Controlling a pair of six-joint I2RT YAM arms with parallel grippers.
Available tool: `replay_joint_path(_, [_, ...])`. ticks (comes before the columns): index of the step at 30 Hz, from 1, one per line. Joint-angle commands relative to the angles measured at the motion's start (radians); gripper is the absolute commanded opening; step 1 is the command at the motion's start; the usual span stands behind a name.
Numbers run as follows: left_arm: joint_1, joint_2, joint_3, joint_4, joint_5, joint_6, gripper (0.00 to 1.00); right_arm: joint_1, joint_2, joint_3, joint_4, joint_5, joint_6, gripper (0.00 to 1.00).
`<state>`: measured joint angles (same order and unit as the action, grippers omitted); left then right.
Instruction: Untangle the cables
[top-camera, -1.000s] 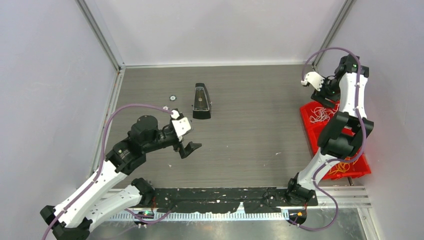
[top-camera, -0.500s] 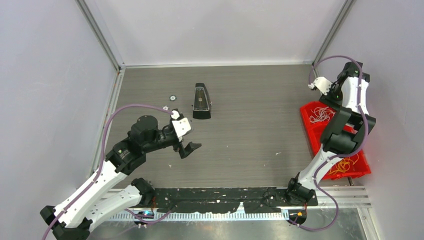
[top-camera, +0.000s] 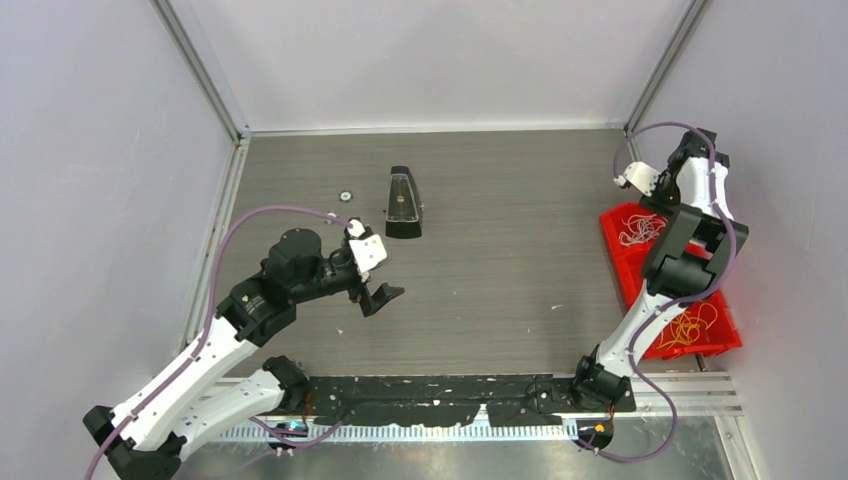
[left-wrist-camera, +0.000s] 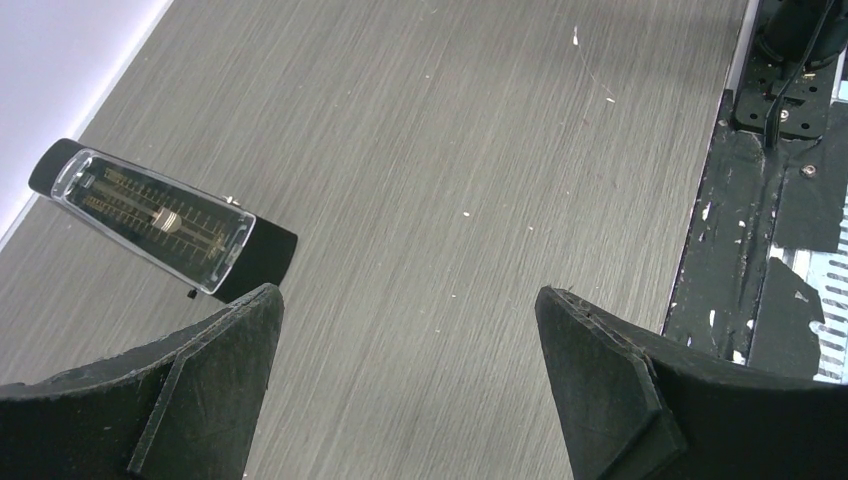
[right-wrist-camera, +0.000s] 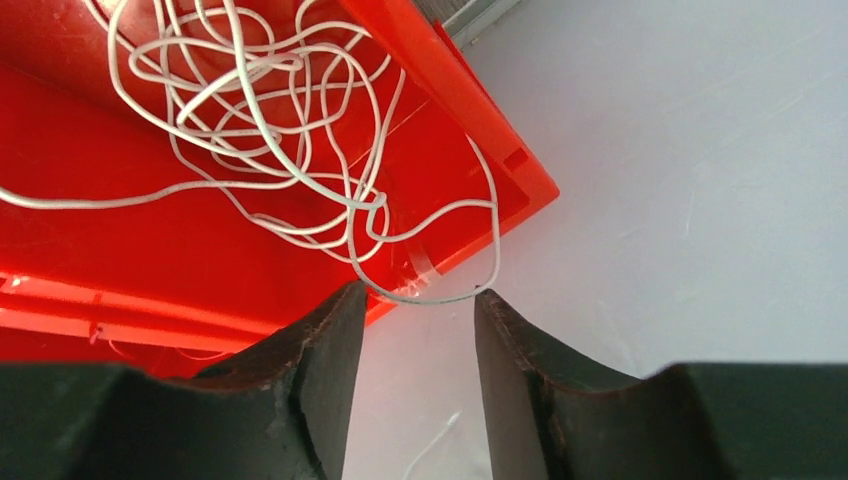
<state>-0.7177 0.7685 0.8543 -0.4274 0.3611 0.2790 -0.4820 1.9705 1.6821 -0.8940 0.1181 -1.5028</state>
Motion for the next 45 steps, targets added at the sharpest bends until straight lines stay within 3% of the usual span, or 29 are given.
replay_joint_path(1, [0.005,0.004,0.039,0.010,0.001,0.018,1.00,-0.002,0.013,-0.005,0.024,-0.004,-0.021,0.47])
replay_joint_path(7, [0.005,0.014,0.047,0.010,0.009,0.017,0.99,0.023,0.010,-0.048,0.029,-0.033,-0.023,0.28])
replay_joint_path(16, [0.006,0.017,0.061,-0.012,-0.009,0.021,1.00,0.044,0.001,-0.100,0.026,-0.036,-0.007,0.27])
replay_joint_path(22, [0.042,0.039,0.090,-0.062,-0.050,-0.067,0.99,0.045,-0.148,-0.066,-0.133,-0.153,0.016,0.40])
replay_joint_path(26, [0.118,0.081,0.145,-0.120,-0.026,-0.173,1.00,0.060,-0.241,-0.014,-0.245,-0.239,0.056,0.61])
replay_joint_path(30, [0.199,0.173,0.257,-0.265,-0.022,-0.235,1.00,0.113,-0.320,0.040,-0.329,-0.325,0.142,0.74])
replay_joint_path(31, [0.229,0.198,0.300,-0.310,-0.005,-0.245,0.99,0.127,-0.331,0.061,-0.340,-0.363,0.190,0.76])
replay_joint_path(34, [0.333,0.276,0.392,-0.427,0.045,-0.265,1.00,0.207,-0.400,0.096,-0.355,-0.446,0.318,0.99])
replay_joint_path(37, [0.451,0.334,0.458,-0.503,0.053,-0.294,1.00,0.285,-0.476,0.079,-0.277,-0.535,0.553,0.96])
replay_joint_path(40, [0.597,0.360,0.466,-0.542,0.100,-0.310,1.00,0.362,-0.589,0.014,-0.092,-0.608,0.825,0.95])
replay_joint_path(45, [0.775,0.355,0.381,-0.558,0.051,-0.287,1.00,0.418,-0.774,-0.294,0.258,-0.600,1.190,0.95])
